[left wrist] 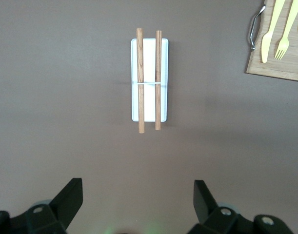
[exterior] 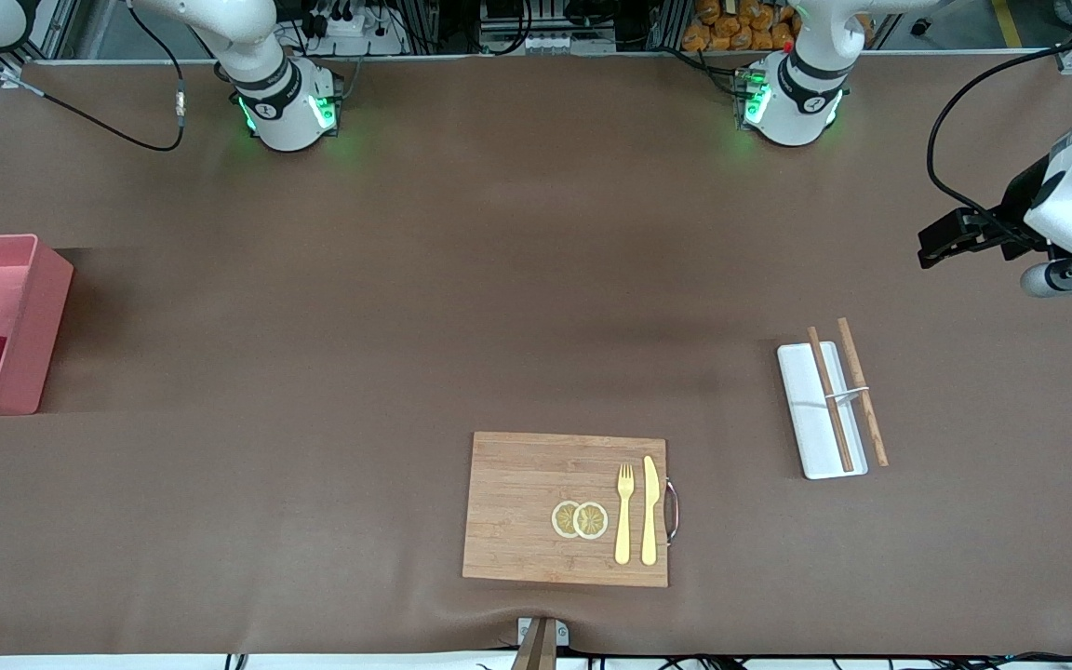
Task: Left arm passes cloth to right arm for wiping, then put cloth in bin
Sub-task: 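Carry the cloth to the pink bin and open the right gripper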
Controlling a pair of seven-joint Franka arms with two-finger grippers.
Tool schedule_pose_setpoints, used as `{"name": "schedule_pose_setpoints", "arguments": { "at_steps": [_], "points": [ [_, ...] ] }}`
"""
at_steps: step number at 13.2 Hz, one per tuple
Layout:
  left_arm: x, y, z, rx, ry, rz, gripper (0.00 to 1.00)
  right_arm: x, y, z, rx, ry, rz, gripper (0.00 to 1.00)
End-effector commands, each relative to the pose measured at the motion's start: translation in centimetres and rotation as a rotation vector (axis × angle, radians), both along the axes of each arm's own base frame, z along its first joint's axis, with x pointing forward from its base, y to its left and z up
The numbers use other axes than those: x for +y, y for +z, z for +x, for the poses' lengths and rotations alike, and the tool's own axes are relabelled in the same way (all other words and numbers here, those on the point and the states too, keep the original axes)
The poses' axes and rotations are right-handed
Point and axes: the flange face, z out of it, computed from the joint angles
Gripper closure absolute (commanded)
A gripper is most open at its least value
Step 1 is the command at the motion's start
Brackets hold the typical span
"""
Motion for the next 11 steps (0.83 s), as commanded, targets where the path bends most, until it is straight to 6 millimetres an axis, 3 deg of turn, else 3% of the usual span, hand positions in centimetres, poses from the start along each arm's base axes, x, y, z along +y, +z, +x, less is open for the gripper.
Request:
{"name": "schedule_pose_setpoints", "arguments": {
  "at_steps": [1, 2, 4, 5, 7, 11],
  "points": [
    [0.6, 0.6, -0.9, -0.004, 0.009, -0.001, 0.0, 4.1, 10.2, 1.7, -0.044, 0.078, -0.048, 0.0],
    [0.6, 0.6, -1.0, 0.005, 0.01, 0.0, 0.0, 5.9, 12.9, 2.4, -0.057, 0.095, -0.058, 0.0],
    [1.0, 0.9, -1.0, 0.001, 0.016, 0.002, 0.0, 9.7, 15.0, 3.3, -0.024, 0.095, -0.015, 0.0],
    [1.0, 1.3, -1.3, -0.007, 0.017, 0.002, 0.0, 12.0, 15.1, 4.2, -0.006, 0.042, 0.007, 0.0],
    [1.1, 1.5, -1.5, -0.003, 0.019, 0.003, 0.0, 19.1, 16.1, 7.0, 0.026, -0.042, 0.015, 0.0],
    [1.7, 1.6, -1.8, 0.005, 0.03, 0.004, 0.0, 32.5, 14.4, 10.7, 0.084, -0.217, 0.027, 0.0]
  ]
}}
